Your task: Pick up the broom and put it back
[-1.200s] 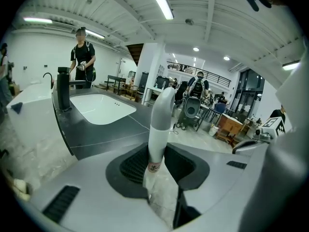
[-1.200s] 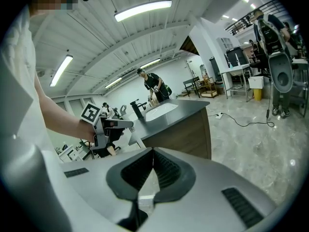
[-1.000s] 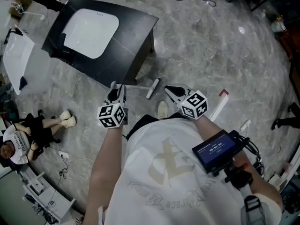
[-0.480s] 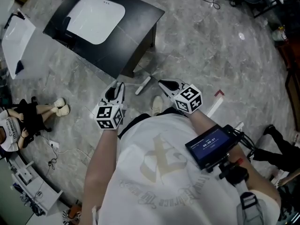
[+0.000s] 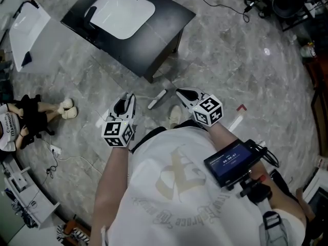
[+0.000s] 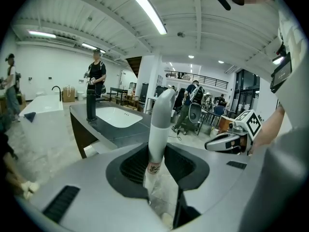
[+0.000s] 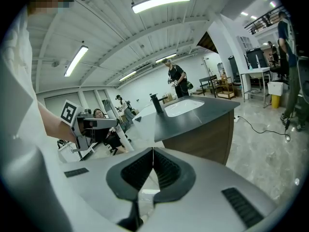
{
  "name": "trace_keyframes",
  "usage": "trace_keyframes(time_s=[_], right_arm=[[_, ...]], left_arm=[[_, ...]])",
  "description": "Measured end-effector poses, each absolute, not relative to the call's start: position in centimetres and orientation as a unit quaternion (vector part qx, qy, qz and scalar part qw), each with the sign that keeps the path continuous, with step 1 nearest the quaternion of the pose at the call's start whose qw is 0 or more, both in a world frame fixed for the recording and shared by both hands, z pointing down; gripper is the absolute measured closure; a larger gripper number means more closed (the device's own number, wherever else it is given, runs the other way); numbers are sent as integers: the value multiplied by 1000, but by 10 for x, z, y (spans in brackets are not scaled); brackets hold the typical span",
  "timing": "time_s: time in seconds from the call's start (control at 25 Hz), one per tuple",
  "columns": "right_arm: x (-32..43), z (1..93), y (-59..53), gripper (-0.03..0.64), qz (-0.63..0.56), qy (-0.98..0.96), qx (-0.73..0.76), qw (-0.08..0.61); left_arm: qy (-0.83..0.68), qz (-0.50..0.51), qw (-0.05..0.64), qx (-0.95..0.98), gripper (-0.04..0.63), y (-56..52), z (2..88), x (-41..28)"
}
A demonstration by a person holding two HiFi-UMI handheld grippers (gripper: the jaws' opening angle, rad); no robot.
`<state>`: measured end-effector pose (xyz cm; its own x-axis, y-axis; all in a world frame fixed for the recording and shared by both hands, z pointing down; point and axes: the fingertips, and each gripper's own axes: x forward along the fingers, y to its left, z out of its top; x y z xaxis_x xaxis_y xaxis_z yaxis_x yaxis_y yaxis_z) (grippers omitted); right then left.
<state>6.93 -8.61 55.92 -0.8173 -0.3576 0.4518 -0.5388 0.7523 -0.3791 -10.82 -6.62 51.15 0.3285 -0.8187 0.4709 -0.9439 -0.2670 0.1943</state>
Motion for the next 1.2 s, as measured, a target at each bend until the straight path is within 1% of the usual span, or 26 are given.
trace_keyframes(time_s=[0.32,0.8,1.2], right_arm=[[23,551,-57,598,239,-927,214,192],[-58,517,-18,598,213,-947,159,182],[-97,496,2,598,188,-957,127,181]], left_arm=[[-588,116,228,768,486,-21,494,-149],[-636,97,222,733,486,47,477,-225],[-671,101,202,706,485,90,456,-271]])
